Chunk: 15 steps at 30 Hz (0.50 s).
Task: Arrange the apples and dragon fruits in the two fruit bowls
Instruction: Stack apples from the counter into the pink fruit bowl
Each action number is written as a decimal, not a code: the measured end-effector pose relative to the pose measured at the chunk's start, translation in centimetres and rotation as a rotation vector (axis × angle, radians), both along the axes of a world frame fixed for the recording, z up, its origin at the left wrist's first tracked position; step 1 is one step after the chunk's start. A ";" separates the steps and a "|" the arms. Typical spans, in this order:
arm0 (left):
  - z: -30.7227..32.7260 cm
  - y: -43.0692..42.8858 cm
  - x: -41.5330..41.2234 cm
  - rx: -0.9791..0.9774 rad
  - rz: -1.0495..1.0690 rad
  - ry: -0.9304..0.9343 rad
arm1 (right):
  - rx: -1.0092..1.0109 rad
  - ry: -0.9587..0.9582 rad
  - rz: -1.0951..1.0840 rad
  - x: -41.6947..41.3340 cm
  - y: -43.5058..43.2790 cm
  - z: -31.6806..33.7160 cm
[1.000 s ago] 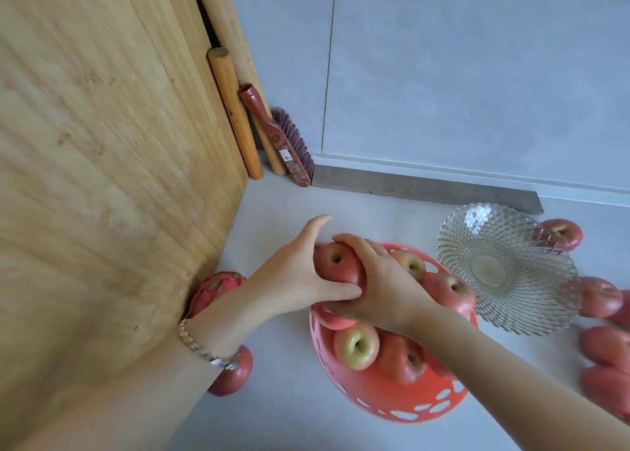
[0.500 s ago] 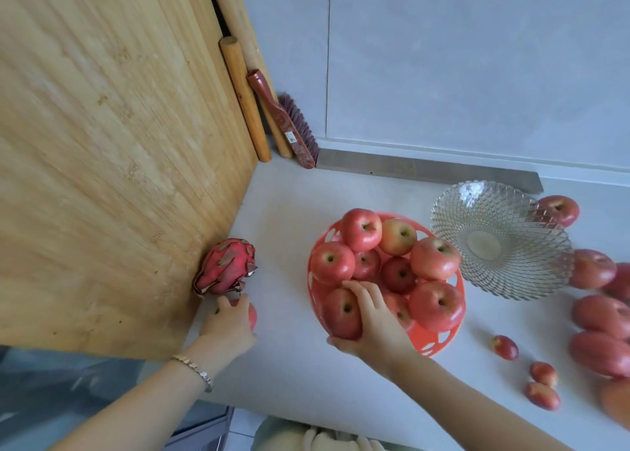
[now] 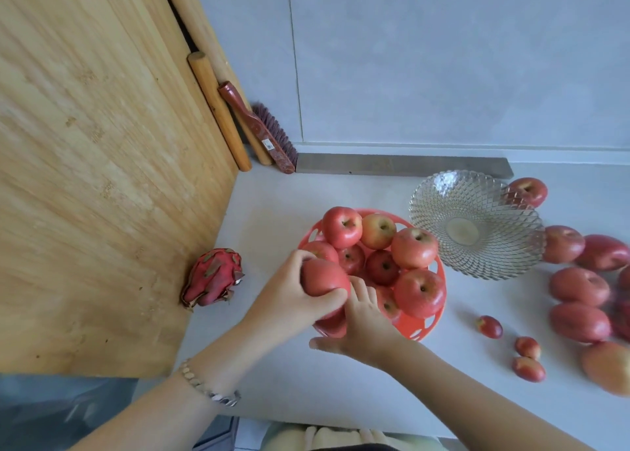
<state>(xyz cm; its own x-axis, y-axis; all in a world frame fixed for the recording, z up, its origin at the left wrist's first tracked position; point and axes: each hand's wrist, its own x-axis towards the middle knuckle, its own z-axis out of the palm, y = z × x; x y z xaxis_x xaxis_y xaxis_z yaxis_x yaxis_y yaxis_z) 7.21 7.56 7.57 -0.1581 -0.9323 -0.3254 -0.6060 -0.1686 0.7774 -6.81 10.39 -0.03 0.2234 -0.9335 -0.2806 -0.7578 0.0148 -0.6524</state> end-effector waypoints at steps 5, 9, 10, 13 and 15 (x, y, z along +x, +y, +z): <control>-1.2 0.2 -2.6 0.045 -0.054 -0.042 | 0.079 -0.305 -0.148 -2.2 0.3 -0.2; -2.0 0.0 -3.1 0.004 -0.132 -0.118 | -0.003 -0.369 -0.198 -2.6 0.3 0.6; -2.2 0.0 -3.2 -0.007 -0.147 -0.127 | -0.041 -0.367 -0.206 -2.5 0.2 0.9; -2.3 0.1 -3.2 0.003 -0.179 -0.078 | -0.061 -0.363 -0.245 -2.4 -0.2 1.4; -2.2 0.3 -2.8 -0.006 -0.207 -0.046 | -0.053 -0.353 -0.319 -2.9 -0.2 1.4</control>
